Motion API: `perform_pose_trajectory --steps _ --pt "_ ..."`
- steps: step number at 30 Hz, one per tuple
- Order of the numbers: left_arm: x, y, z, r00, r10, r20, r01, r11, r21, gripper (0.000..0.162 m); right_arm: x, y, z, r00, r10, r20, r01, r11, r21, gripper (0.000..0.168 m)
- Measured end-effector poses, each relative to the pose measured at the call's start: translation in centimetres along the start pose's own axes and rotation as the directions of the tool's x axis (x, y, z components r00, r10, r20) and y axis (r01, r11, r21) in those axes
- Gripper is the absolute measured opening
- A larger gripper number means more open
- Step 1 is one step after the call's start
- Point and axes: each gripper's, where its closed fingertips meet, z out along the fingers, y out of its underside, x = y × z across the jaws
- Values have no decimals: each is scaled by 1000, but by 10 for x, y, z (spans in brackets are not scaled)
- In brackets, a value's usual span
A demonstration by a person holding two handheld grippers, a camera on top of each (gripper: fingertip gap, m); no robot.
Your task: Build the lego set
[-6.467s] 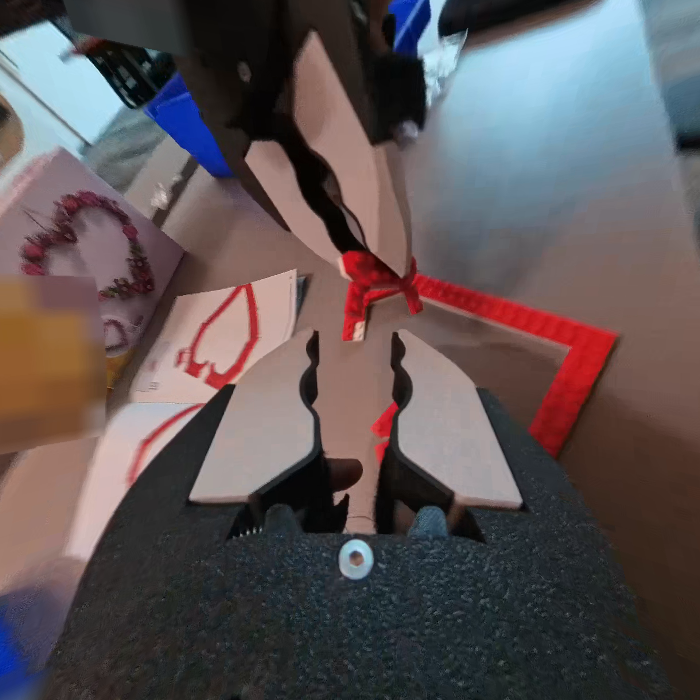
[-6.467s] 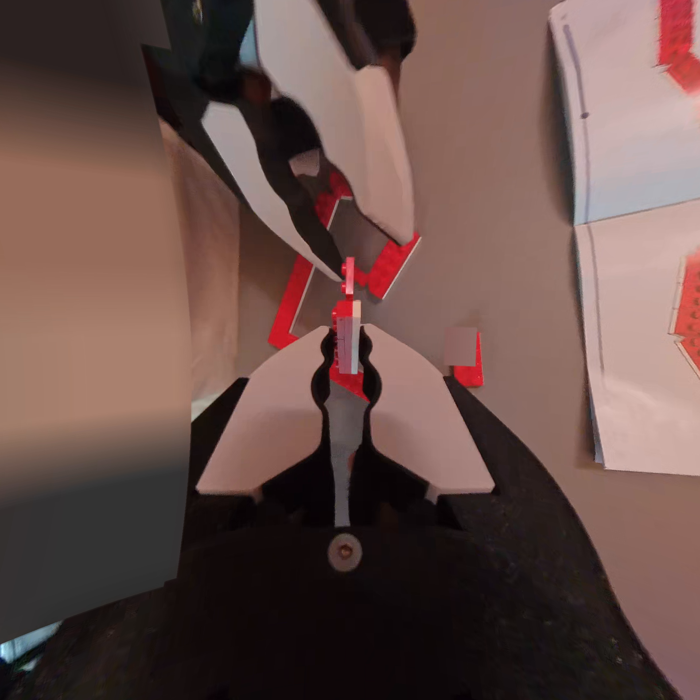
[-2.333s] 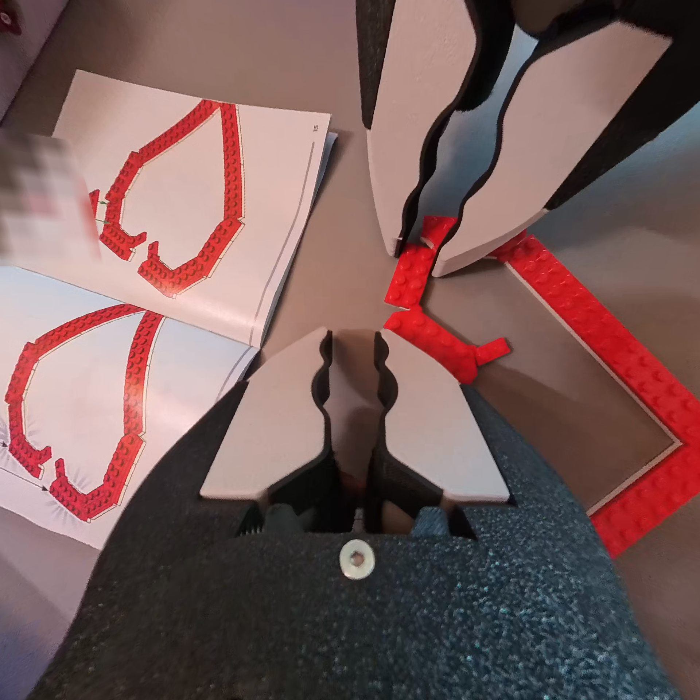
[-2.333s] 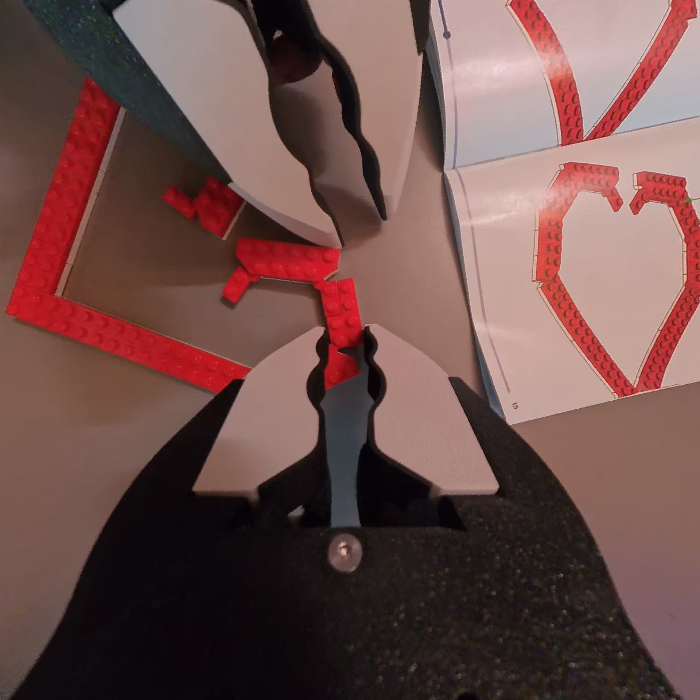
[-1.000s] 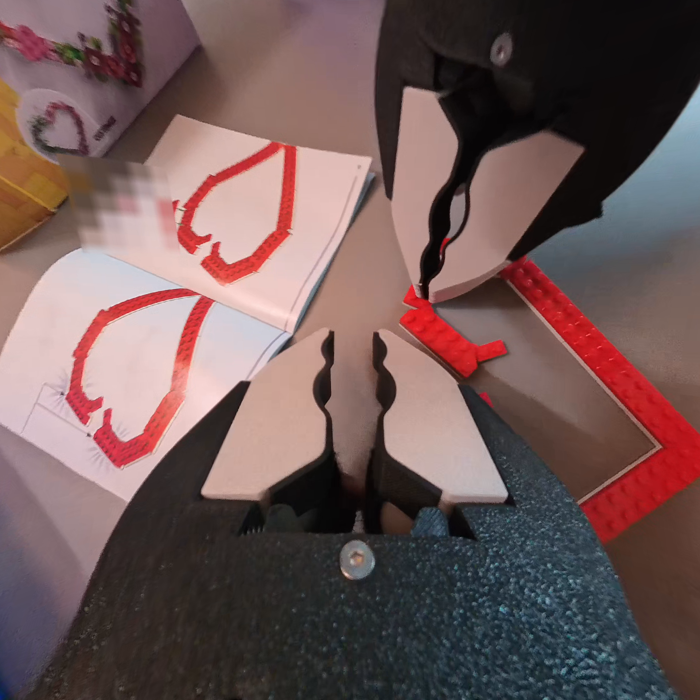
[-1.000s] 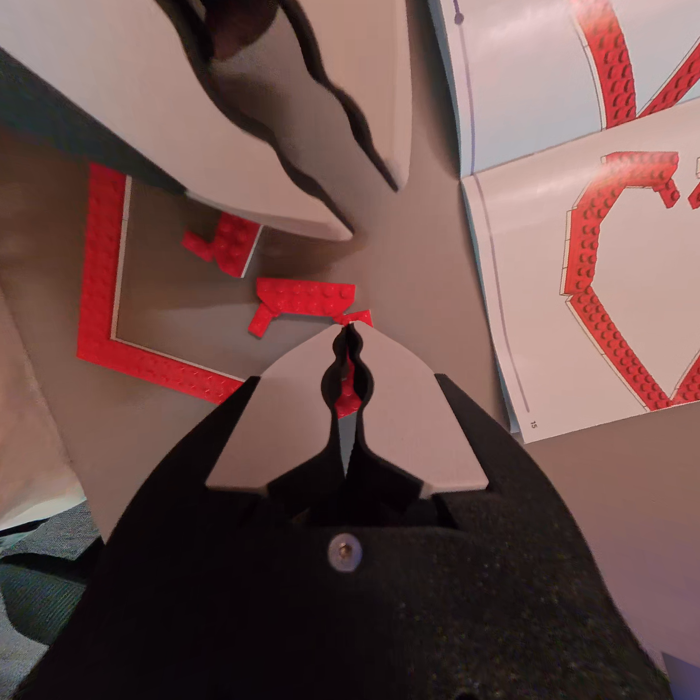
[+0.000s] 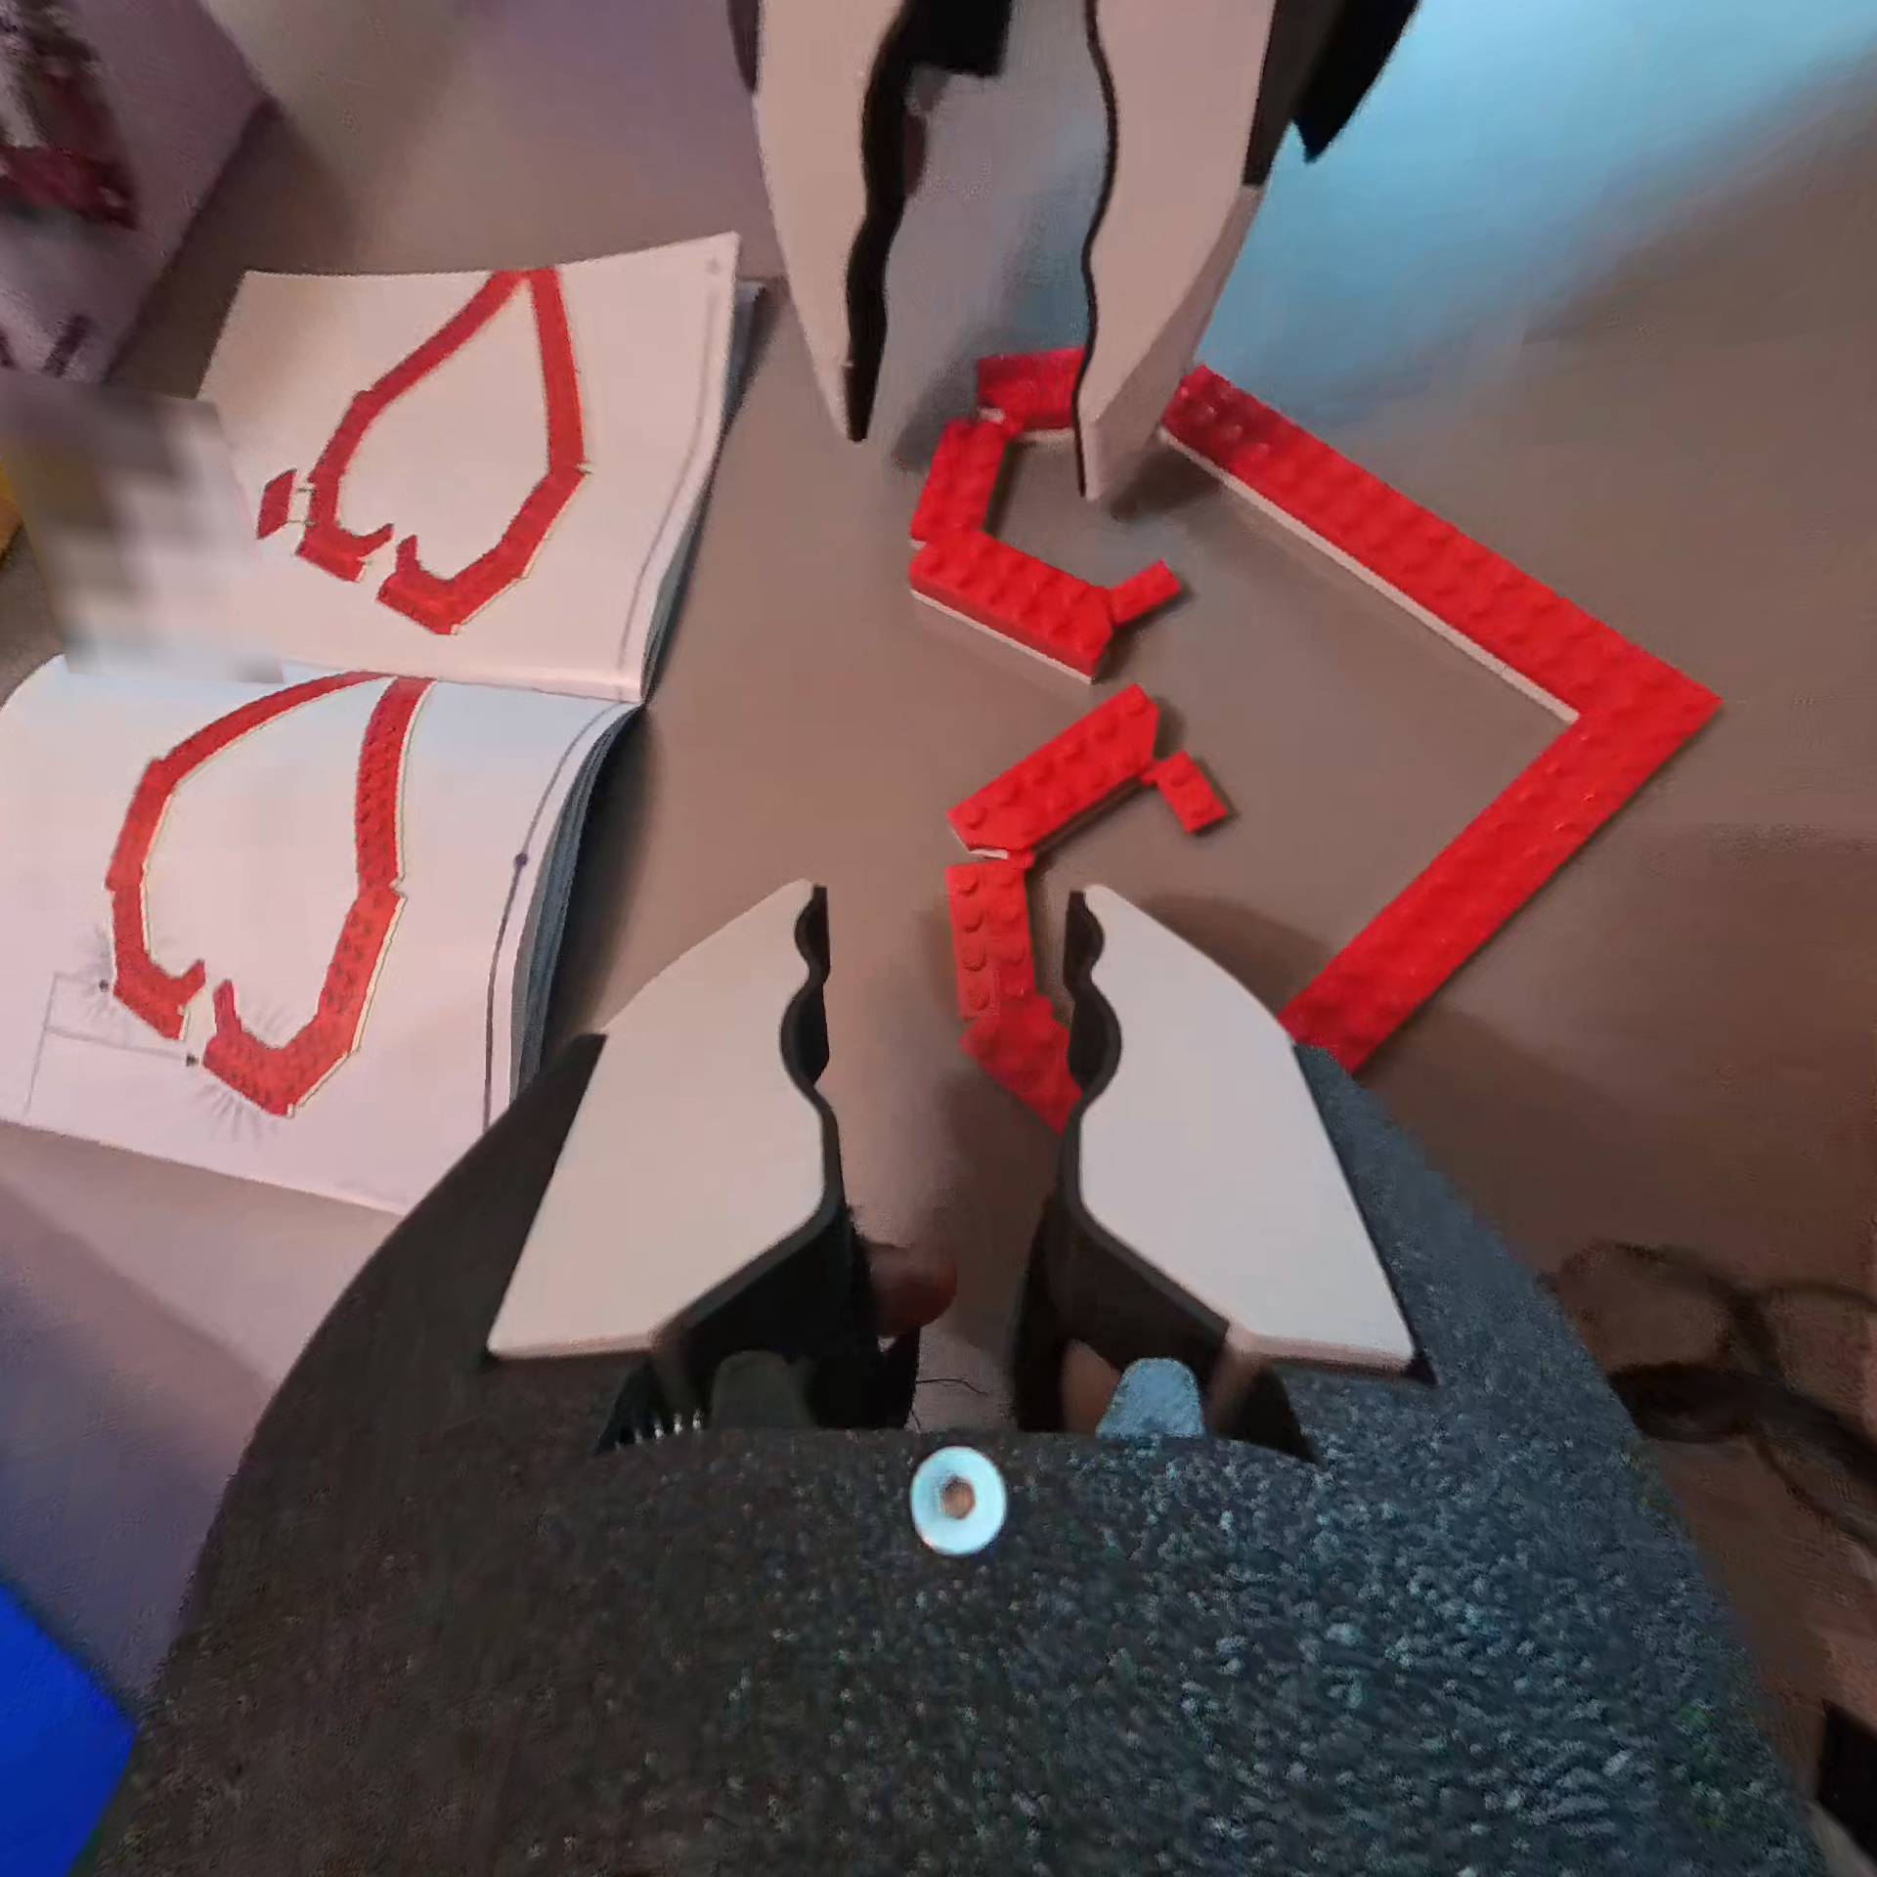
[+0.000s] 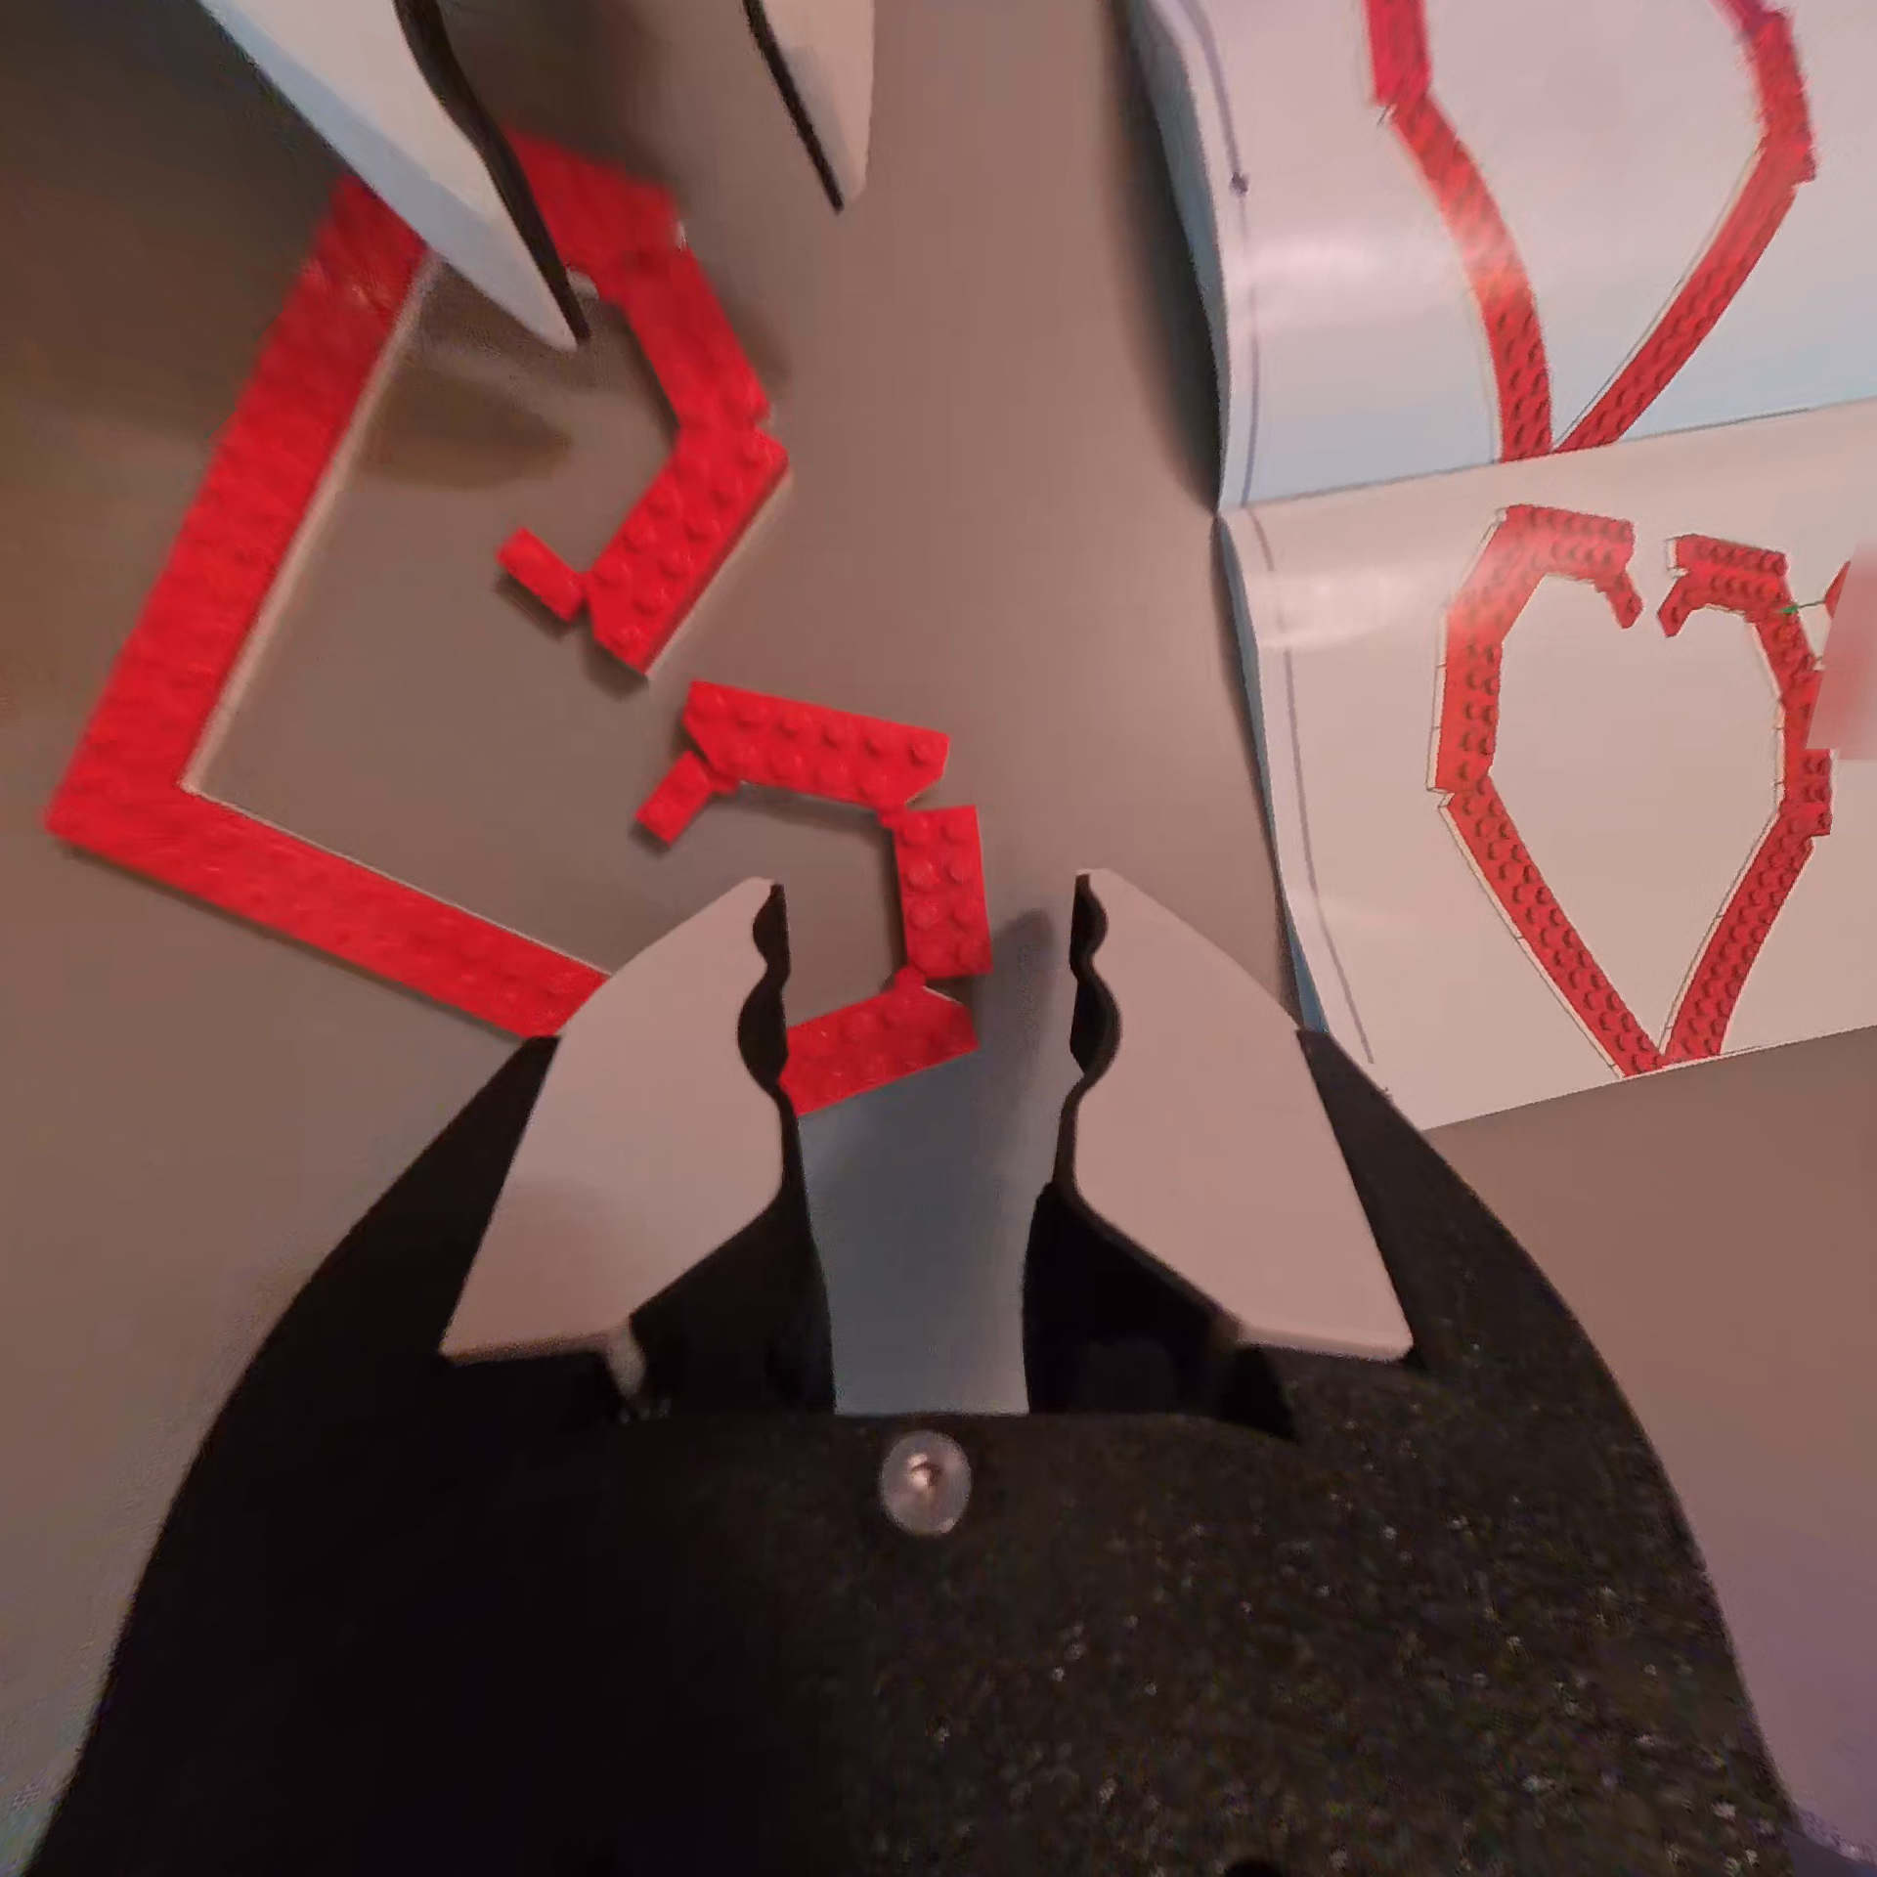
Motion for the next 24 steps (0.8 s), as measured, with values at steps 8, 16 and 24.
perform_pose_trajectory --steps 8,16,24 --pt "-2 7 19 999 -35 -7 34 993 -117 33 0 7 6 993 114 4 -114 993 -31 21" --pt "-8 3 10 998 53 30 -51 997 -63 34 -7 15 -9 999 53 -1 -53 999 -3 37" --pt "4 -12 19 904 395 -161 -404 914 -26 41 -10 -11 3 920 -358 156 348 933 93 44"
